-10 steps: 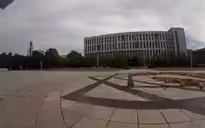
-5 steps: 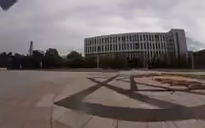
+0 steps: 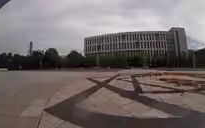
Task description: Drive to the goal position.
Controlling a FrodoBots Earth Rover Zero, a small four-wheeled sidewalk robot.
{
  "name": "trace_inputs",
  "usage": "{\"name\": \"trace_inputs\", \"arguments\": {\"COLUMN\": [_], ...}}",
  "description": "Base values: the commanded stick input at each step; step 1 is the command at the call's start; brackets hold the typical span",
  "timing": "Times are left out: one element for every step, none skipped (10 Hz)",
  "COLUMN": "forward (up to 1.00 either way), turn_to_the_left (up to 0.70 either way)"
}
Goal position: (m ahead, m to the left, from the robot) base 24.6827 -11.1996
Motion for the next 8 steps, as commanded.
{"name": "trace_inputs", "arguments": {"forward": [0.7, 0.7, 0.7, 0.7, 0.7, 0.7, 0.7, 0.7], "turn_to_the_left": [0.0, 0.18, 0.07, 0.0, 0.0, 0.0, 0.0, 0.0]}}
